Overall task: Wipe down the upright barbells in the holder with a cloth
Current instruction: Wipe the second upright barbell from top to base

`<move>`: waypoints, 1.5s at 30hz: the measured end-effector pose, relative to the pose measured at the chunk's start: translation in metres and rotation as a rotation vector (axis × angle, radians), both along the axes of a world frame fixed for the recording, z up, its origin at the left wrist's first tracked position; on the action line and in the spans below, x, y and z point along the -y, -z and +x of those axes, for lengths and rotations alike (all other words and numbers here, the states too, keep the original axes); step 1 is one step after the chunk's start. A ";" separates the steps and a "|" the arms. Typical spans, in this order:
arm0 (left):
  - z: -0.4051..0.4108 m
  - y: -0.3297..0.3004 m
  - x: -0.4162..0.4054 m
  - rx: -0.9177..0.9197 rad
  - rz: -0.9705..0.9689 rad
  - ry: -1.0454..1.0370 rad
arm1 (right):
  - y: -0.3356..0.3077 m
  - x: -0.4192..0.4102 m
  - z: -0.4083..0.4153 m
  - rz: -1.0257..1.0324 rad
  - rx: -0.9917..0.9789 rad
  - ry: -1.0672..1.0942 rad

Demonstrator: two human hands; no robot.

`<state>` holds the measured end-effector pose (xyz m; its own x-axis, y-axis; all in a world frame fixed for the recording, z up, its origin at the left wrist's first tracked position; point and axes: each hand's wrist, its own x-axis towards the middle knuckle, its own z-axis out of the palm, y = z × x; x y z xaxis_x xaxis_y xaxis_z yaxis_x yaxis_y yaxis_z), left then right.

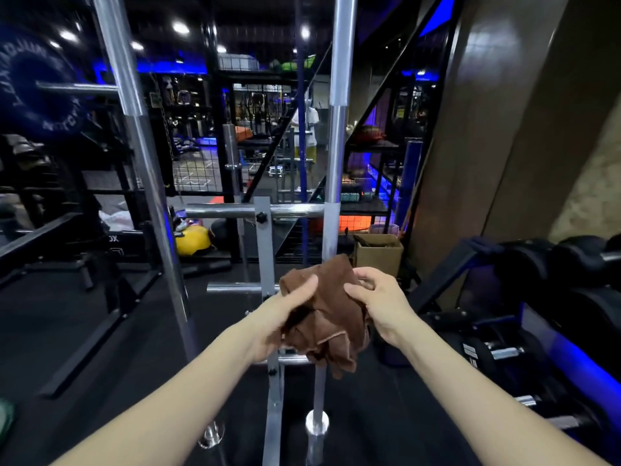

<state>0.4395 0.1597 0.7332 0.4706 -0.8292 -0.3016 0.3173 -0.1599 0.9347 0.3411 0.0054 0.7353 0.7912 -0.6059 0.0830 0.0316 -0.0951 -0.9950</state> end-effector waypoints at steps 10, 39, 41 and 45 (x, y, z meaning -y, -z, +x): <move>0.025 0.011 -0.032 0.219 0.154 -0.272 | 0.004 -0.019 -0.003 -0.269 -0.222 -0.015; 0.035 -0.023 0.034 0.128 -0.131 -0.821 | -0.025 0.010 0.000 0.049 -0.199 0.052; 0.041 -0.036 0.046 0.315 -0.084 -0.880 | -0.035 0.028 0.017 -0.017 -0.151 0.075; 0.052 -0.059 0.081 0.611 0.048 -0.986 | -0.058 0.067 0.059 -0.172 -0.054 0.108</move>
<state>0.4919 0.0785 0.7921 0.9840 -0.0159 0.1774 -0.1780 -0.1336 0.9749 0.3996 -0.0612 0.7932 0.7285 -0.6680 0.1517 -0.0408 -0.2634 -0.9638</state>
